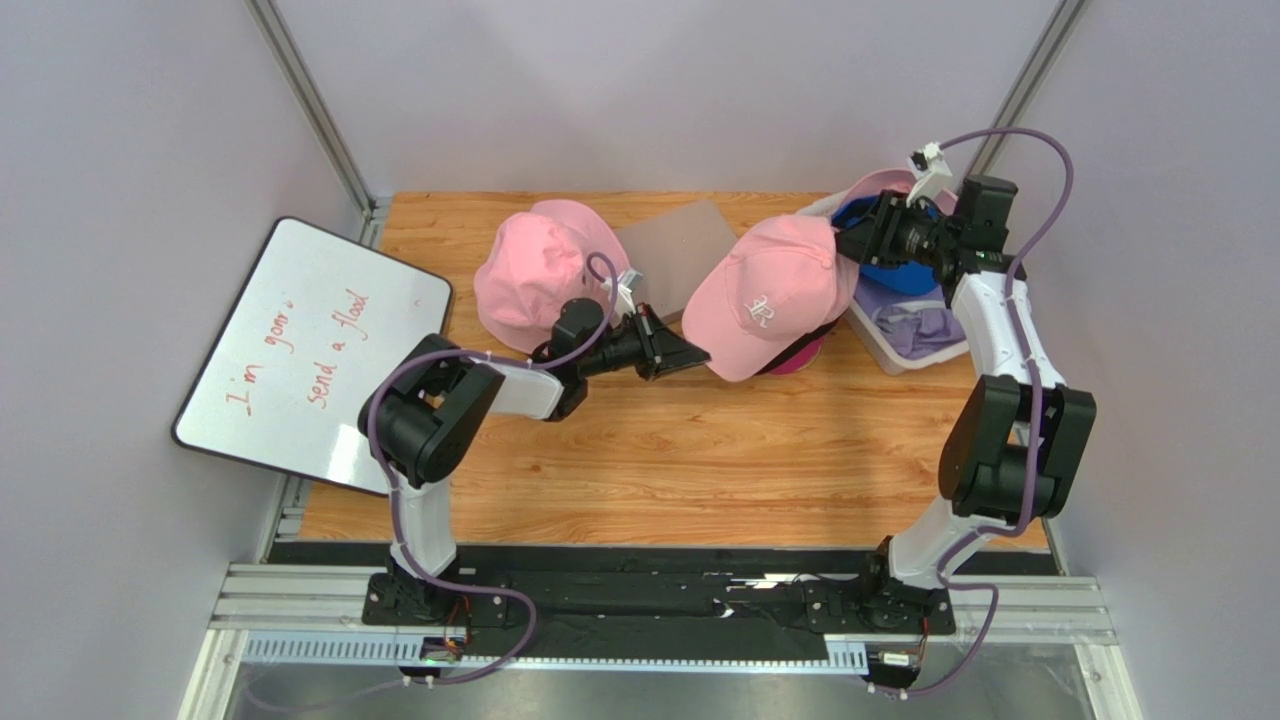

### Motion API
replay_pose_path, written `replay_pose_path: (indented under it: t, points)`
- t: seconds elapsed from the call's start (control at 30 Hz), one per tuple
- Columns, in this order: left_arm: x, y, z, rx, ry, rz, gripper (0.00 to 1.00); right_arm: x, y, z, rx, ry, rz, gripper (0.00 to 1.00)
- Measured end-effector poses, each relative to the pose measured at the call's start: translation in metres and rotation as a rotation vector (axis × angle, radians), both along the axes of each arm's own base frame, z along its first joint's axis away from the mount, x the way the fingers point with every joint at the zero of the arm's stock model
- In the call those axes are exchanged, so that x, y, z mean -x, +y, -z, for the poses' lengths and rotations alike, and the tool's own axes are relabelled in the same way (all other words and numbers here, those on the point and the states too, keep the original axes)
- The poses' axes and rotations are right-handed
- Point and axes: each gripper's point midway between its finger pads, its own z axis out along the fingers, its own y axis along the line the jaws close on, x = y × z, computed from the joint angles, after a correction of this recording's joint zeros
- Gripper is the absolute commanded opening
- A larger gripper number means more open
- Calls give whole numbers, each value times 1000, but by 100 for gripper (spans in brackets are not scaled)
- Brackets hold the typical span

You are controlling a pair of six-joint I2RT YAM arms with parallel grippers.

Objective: Stack the hats
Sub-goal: Stack the hat on the hat.

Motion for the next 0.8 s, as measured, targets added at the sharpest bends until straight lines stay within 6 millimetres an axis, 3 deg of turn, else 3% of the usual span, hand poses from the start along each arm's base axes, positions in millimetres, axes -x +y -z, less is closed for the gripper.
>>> replay_pose_path:
  t: [0.23, 0.37, 0.47, 0.8]
  points:
    - [-2, 4, 0, 0, 3, 4, 0, 4, 6, 6, 2, 8, -46, 37]
    - [-2, 5, 0, -1, 7, 8, 0, 5, 7, 8, 10, 10, -60, 22]
    - [-2, 6, -1, -2, 9, 8, 0, 4, 9, 9, 12, 14, -76, 0]
    - [-4, 14, -8, -24, -2, -4, 0, 5, 14, 6, 32, 25, -63, 0]
